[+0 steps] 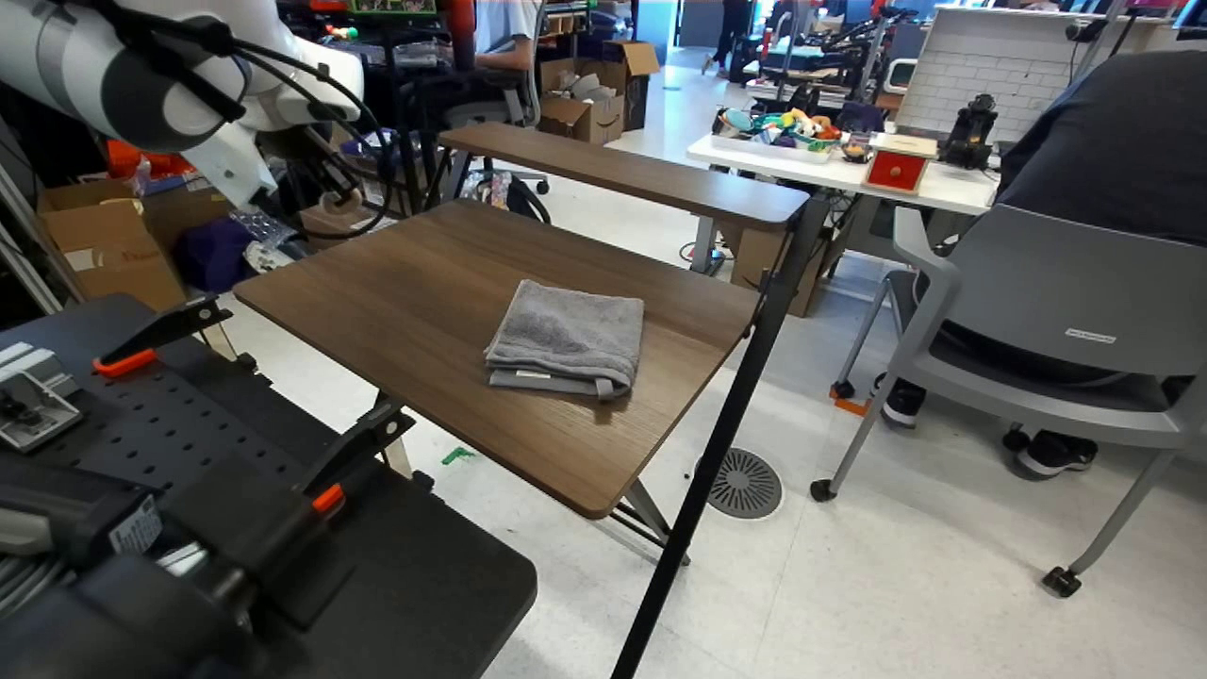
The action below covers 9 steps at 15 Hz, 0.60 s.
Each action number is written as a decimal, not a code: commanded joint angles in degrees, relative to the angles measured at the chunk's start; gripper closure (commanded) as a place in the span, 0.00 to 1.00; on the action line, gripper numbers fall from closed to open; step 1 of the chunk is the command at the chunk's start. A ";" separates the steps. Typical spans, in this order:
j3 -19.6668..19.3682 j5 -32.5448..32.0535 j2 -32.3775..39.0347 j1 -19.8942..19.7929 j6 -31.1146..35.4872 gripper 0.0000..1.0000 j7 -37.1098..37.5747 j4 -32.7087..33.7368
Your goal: Use the towel to wipe the table, then move the brown object closer to you
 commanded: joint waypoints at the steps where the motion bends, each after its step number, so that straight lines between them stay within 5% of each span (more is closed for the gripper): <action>1: 0.13 -0.66 2.16 0.29 7.32 0.98 1.04 -3.62; 9: -4.28 1.61 4.81 2.59 4.88 0.98 0.37 -3.51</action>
